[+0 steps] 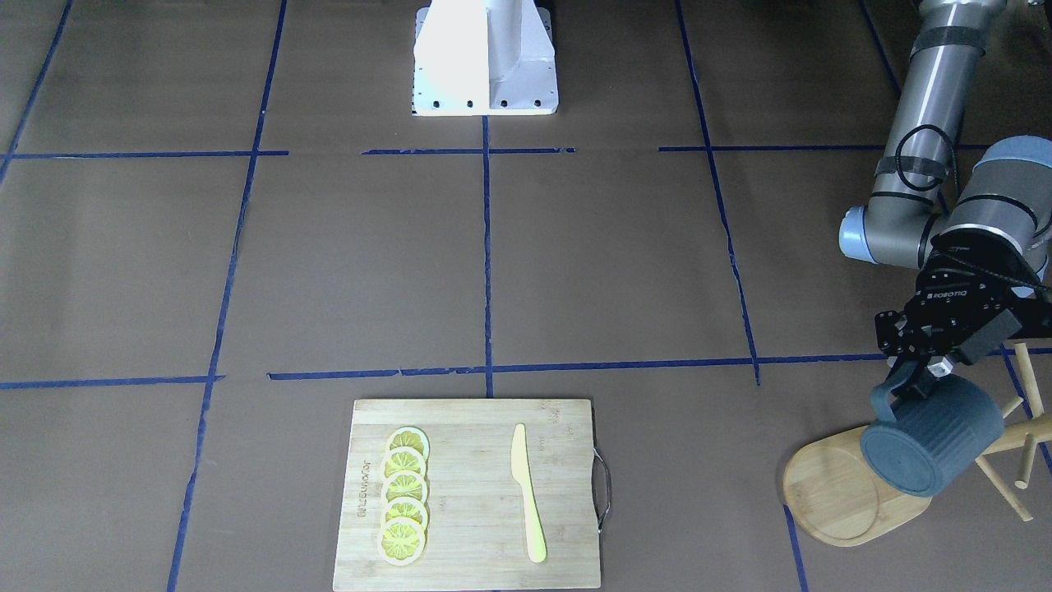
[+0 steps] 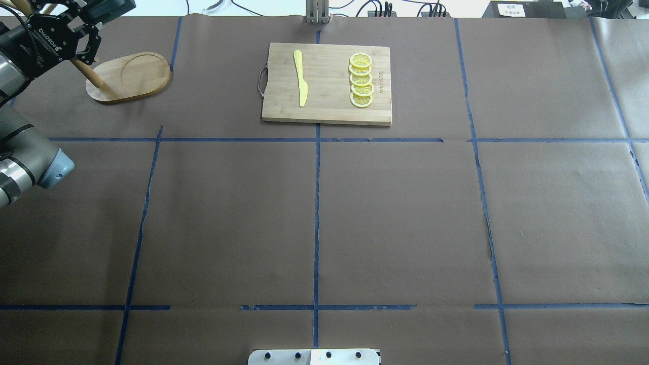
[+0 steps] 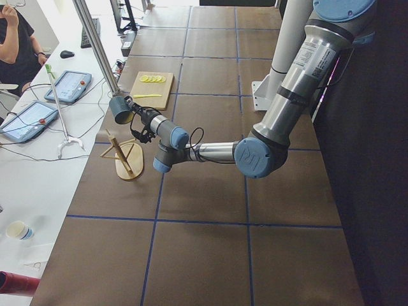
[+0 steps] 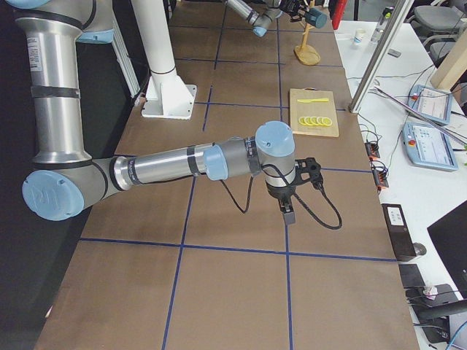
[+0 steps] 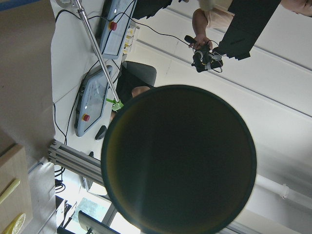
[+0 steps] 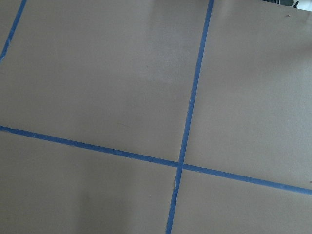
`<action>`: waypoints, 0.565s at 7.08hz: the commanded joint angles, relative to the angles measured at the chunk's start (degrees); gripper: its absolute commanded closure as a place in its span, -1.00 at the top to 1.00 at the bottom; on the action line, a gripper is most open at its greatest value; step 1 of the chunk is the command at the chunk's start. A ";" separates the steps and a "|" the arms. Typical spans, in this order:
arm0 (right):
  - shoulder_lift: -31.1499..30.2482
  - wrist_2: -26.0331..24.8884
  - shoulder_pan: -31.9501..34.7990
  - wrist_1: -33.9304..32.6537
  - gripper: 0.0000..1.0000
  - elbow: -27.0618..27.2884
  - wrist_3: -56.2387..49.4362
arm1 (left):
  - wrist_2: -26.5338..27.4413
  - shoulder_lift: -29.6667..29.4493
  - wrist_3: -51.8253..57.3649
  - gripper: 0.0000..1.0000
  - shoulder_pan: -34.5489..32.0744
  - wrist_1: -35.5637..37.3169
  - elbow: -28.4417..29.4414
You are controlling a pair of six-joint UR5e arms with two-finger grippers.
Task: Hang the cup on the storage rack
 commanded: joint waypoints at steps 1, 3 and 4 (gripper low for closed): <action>0.24 0.00 0.00 0.07 1.00 0.00 1.26 | 0.00 0.33 -0.02 -1.00 0.13 0.00 0.04; 0.24 -0.09 0.00 0.15 1.00 0.09 1.26 | 0.00 0.15 -0.11 -1.00 0.13 0.00 0.73; 0.16 -0.09 0.00 0.07 1.00 0.35 1.26 | 0.00 0.15 -0.11 -1.00 0.13 0.00 1.52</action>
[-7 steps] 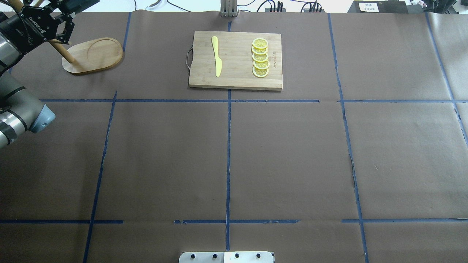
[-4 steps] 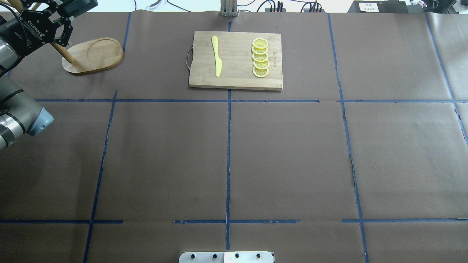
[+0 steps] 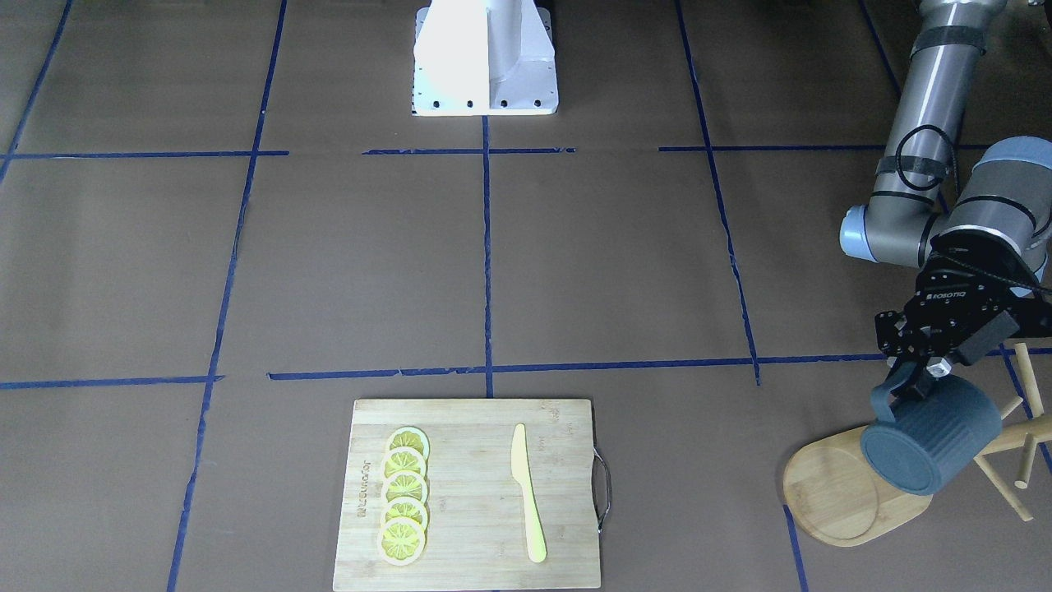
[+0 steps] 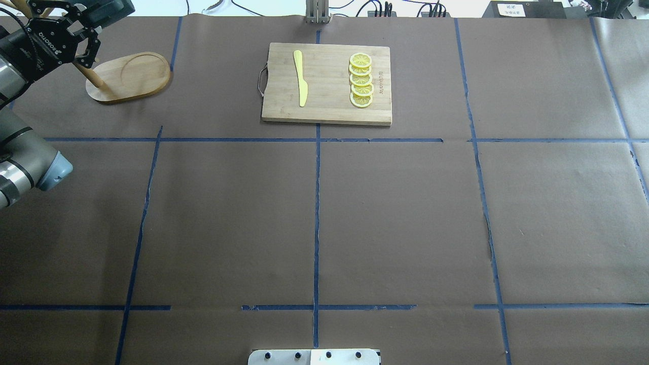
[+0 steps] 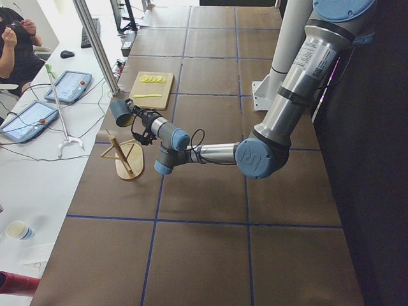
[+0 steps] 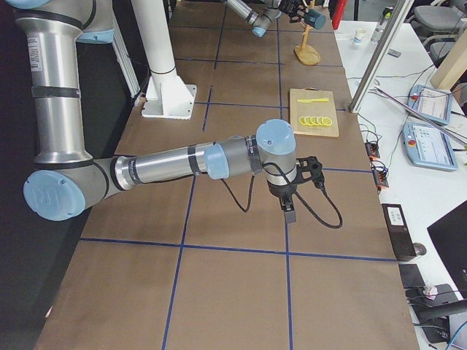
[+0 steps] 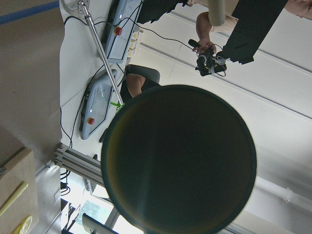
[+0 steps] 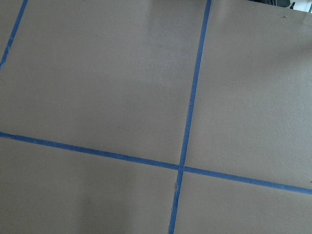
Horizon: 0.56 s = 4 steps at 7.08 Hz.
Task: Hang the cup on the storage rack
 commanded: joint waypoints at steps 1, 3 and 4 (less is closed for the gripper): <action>-0.07 -0.03 0.00 -0.04 1.00 0.19 0.02 | 0.09 -0.07 -0.03 -1.00 -0.17 0.00 1.58; -0.07 -0.03 0.00 -0.04 1.00 0.28 0.02 | 0.09 -0.07 -0.29 -1.00 -0.61 0.00 2.47; 0.02 -0.03 0.00 -0.04 1.00 0.28 0.02 | 0.09 -0.07 -0.55 -0.99 -0.70 0.00 2.47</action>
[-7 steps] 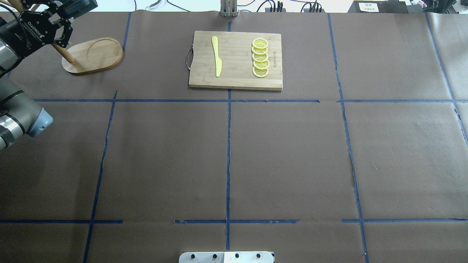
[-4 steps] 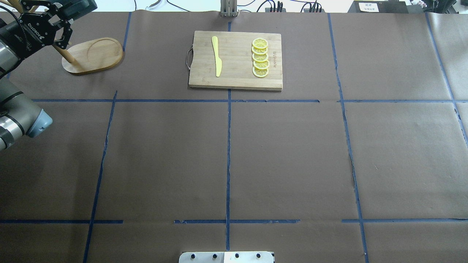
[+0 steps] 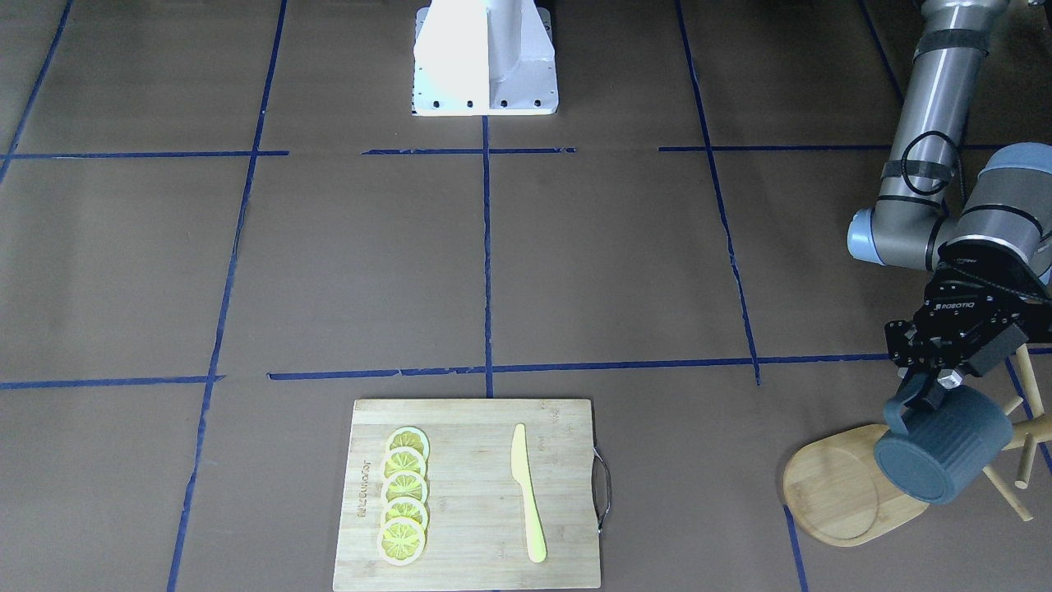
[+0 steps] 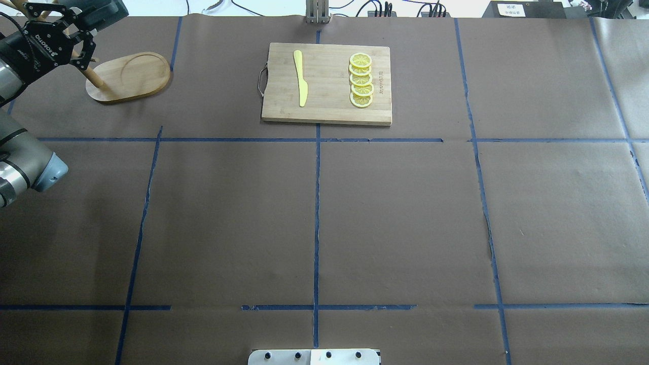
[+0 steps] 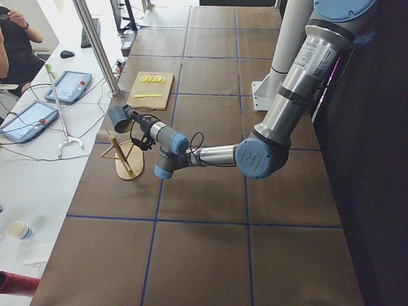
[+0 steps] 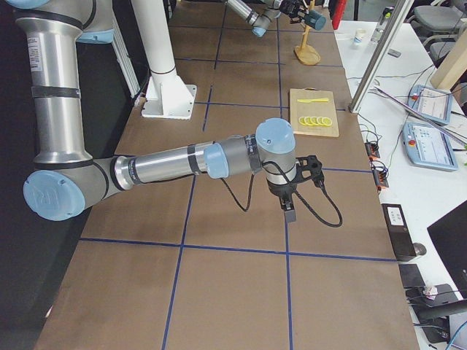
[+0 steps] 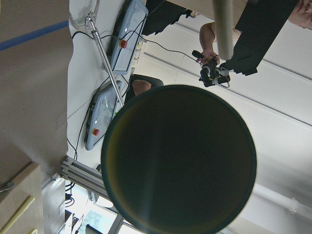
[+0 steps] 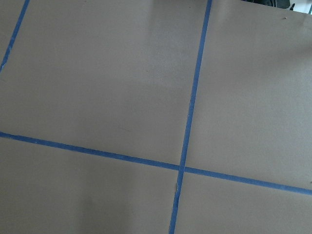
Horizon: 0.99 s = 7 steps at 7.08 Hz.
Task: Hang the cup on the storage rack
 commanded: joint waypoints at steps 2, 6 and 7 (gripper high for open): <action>-0.02 0.00 0.00 0.00 1.00 -0.07 0.00 | 0.09 -0.18 -0.25 -0.98 -0.06 0.09 0.13; -0.02 0.00 0.00 0.00 1.00 -0.07 0.00 | 0.18 -0.79 -0.17 -0.98 -0.14 0.26 0.13; -0.02 0.00 0.00 -0.09 1.00 -0.07 0.00 | 0.18 -1.14 -0.34 -0.97 -0.14 0.35 -0.13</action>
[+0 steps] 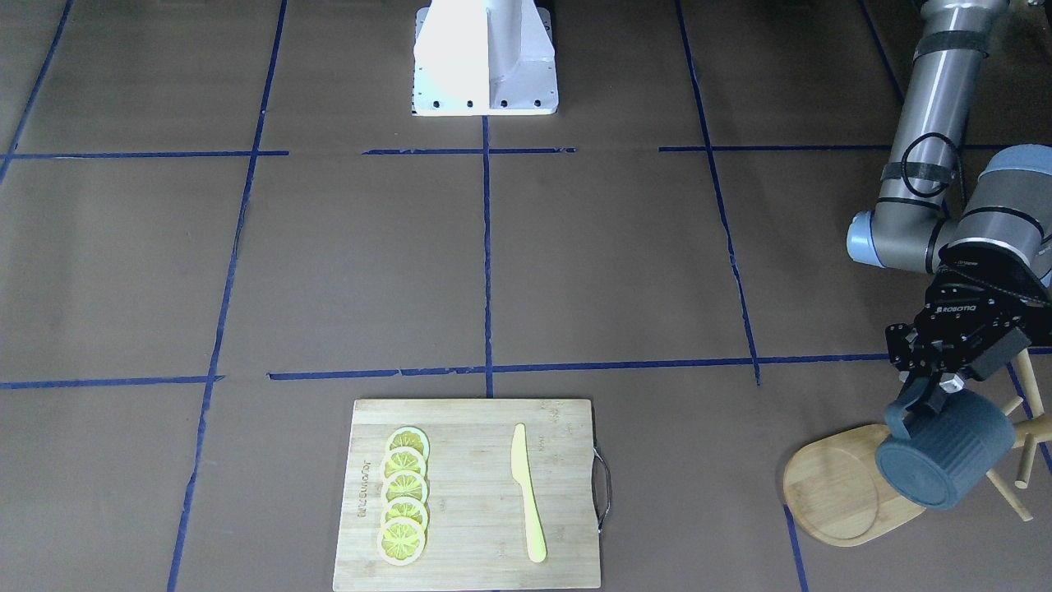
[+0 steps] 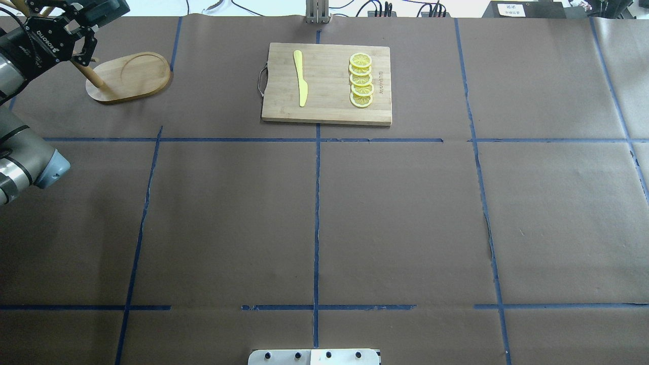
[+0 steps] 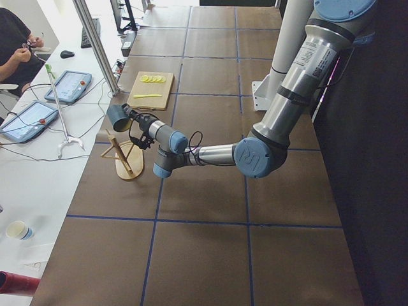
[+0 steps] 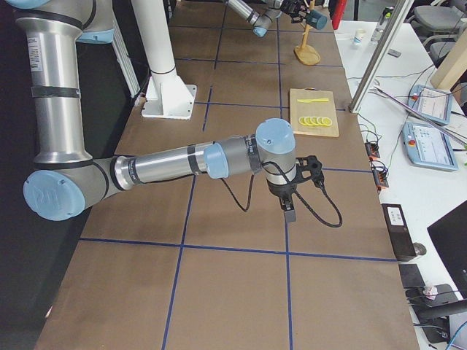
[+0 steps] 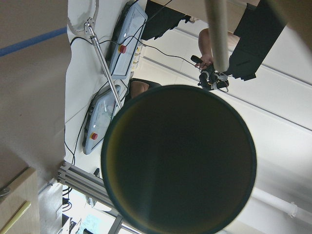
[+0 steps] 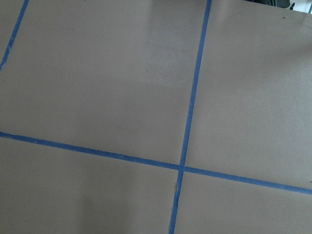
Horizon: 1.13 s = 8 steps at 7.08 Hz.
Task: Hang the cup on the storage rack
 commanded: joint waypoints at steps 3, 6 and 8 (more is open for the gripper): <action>0.00 0.00 0.00 0.04 1.00 0.00 0.00 | 2.31 -1.19 -1.27 -0.97 -0.01 0.24 -0.47; 0.00 -0.09 0.00 0.04 1.00 0.00 0.00 | 2.40 -0.23 -1.36 -0.97 -0.09 0.16 -1.43; 0.00 -0.09 0.00 0.04 1.00 0.00 -0.09 | 2.84 -0.23 -1.88 -0.97 -0.09 0.24 -1.26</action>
